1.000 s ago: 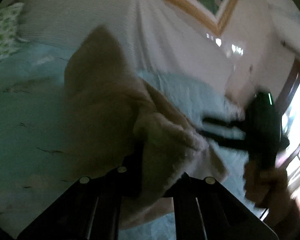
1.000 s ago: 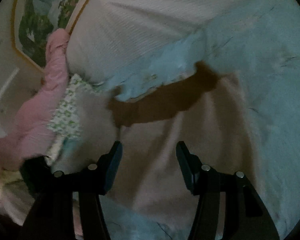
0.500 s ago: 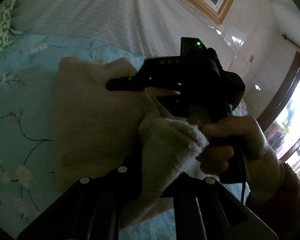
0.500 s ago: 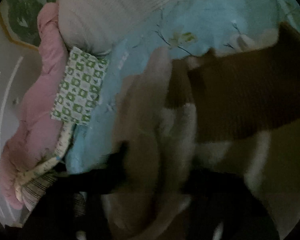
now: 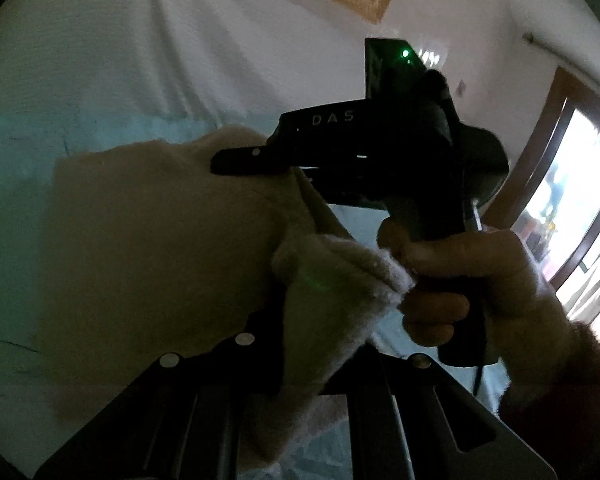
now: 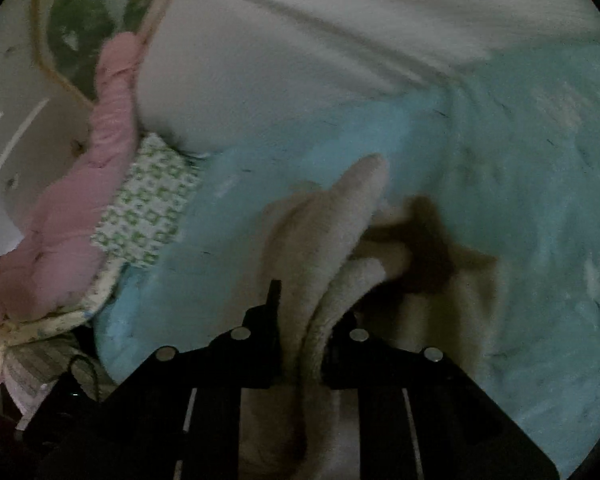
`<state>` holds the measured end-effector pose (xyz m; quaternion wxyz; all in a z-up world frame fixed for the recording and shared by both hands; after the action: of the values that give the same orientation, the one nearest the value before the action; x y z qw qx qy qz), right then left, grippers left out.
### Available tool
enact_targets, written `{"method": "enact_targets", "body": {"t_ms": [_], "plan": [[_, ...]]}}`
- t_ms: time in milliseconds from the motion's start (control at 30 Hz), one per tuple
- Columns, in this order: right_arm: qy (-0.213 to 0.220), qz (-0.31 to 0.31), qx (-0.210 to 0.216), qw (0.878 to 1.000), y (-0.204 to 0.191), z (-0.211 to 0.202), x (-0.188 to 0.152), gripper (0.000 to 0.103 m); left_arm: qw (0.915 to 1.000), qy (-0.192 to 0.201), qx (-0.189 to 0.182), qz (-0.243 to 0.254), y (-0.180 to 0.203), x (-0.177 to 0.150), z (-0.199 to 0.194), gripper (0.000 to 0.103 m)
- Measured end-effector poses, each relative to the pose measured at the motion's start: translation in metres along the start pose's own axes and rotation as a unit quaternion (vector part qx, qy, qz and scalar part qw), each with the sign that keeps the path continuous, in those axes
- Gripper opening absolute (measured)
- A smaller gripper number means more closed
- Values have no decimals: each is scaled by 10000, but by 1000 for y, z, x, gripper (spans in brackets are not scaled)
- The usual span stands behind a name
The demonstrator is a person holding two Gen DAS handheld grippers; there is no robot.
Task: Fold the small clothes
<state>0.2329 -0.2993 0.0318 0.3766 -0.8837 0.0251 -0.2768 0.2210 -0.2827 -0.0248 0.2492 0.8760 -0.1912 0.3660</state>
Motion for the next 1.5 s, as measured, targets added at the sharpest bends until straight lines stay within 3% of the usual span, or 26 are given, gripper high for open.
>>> {"method": "enact_targets", "body": {"t_ms": [167,400,533,667,700,733,800,833,900,967,1033,1100,1233,1367,1500], "plan": [[-4,136,-233,9996,39,2,-19,17,9995,-288,85,85,9,-19,33,8],[107,39,-331,9994,50,-2,-22,19,9990,-319,84,293,7,-27,32,15],[251,171,-520,9982,53,-11,-24,30,9990,-380,-59,244,14,-26,26,33],[442,321,-591,9968,57,-30,-28,32,9985,-439,-224,253,21,-30,12,50],[469,371,-633,9962,57,-34,-31,37,9982,-463,-268,275,24,-34,6,57],[486,407,-658,9958,56,-36,-33,50,9979,-496,-301,288,24,-34,4,61],[538,458,-650,9954,52,-41,-38,71,9970,-571,-412,309,25,-38,-5,63],[555,457,-631,9954,50,-42,-39,77,9966,-610,-460,311,31,-46,-17,66],[548,465,-628,9954,47,-43,-44,79,9957,-683,-540,317,31,-47,-31,68],[475,487,-721,9951,46,-43,-49,80,9965,-578,-516,316,19,-42,-47,73],[422,475,-771,9950,46,-44,-54,82,9981,-442,-380,207,1,-37,-66,86],[338,475,-770,9953,48,-43,-58,82,9997,-213,-116,43,-27,-27,-87,87],[250,530,-678,9960,52,-40,-60,82,9987,-145,269,-400,-82,-11,-92,94],[144,581,-587,9965,51,-31,-61,83,9888,-419,-111,-1431,-133,-4,-74,94],[69,631,-507,9967,52,-26,-63,83,9829,-588,-123,-1743,-156,-5,-53,94]]}}
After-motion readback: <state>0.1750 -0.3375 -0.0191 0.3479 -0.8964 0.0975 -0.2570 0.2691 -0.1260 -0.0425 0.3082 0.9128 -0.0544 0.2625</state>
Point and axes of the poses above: each gripper's, at about its wrist camera, not at the fingertips, and z roughly the way its jaws point, y to its right, x to its top, the point moved 6 cm from there along z, roughly the way its jaws point, and after that the axes turned 5 degrees about x, right-handed, at the moved point
